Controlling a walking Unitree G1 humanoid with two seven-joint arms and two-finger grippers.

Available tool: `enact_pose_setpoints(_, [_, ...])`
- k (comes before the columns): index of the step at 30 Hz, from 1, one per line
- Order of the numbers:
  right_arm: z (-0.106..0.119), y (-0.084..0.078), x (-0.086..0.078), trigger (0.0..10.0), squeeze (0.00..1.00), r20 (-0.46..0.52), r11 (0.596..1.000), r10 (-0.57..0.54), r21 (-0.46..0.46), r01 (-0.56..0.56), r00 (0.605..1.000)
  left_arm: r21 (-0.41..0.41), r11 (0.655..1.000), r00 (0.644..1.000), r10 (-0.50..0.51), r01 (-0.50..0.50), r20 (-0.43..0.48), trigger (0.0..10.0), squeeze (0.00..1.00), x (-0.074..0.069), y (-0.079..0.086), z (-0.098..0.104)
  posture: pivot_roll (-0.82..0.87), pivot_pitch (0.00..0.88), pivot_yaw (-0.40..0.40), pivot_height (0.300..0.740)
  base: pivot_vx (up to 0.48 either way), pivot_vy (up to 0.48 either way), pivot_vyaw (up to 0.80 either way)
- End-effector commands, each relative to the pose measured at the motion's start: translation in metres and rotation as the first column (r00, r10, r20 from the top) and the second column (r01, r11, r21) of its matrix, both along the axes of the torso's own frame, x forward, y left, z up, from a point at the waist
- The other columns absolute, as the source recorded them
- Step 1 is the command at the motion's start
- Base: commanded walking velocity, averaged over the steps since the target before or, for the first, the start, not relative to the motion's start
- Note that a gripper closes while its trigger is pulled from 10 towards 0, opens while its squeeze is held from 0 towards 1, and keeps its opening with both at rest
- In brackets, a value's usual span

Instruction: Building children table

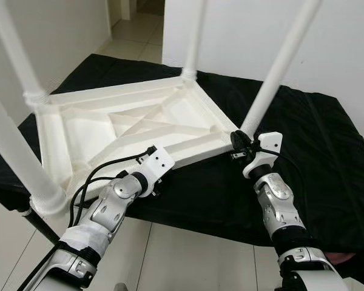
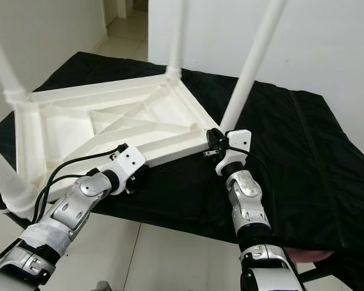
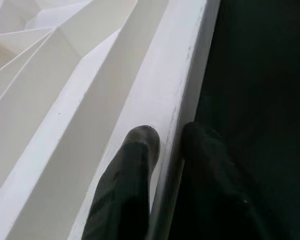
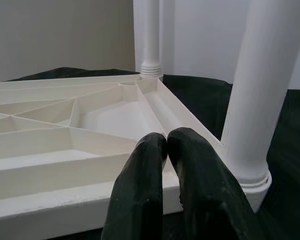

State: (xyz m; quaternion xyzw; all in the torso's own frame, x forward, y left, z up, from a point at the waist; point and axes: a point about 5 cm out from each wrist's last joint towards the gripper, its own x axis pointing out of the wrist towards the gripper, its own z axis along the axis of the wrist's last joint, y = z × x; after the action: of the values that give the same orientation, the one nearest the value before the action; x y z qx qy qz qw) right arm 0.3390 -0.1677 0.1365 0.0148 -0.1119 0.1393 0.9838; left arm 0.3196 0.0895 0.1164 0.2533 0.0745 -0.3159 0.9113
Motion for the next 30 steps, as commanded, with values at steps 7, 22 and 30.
enact_pose_setpoints(7, [0.0,-0.001,0.0,10.0,0.0,-0.007,1.0,-0.01,0.008,0.011,1.0,-0.05,0.999,0.999,0.001,0.001,0.037,0.9,0.0,0.004,-0.024,0.007,-0.06,0.0,-0.048,0.74,0.0,0.0,0.0])
enact_pose_setpoints(22, [-0.002,0.003,-0.005,10.0,0.0,-0.004,0.999,-0.029,0.03,0.029,1.0,-0.111,0.981,0.984,-0.145,0.156,0.103,10.0,0.0,0.014,-0.093,0.039,-0.09,0.0,-0.013,0.74,0.0,0.0,0.0])
enact_pose_setpoints(30, [-0.002,0.001,-0.006,10.0,0.0,-0.004,0.999,-0.039,0.034,0.039,0.999,-0.176,0.97,0.984,-0.152,0.166,0.093,10.0,0.03,0.011,-0.087,0.045,-0.09,0.0,-0.009,0.74,0.0,0.0,0.0])
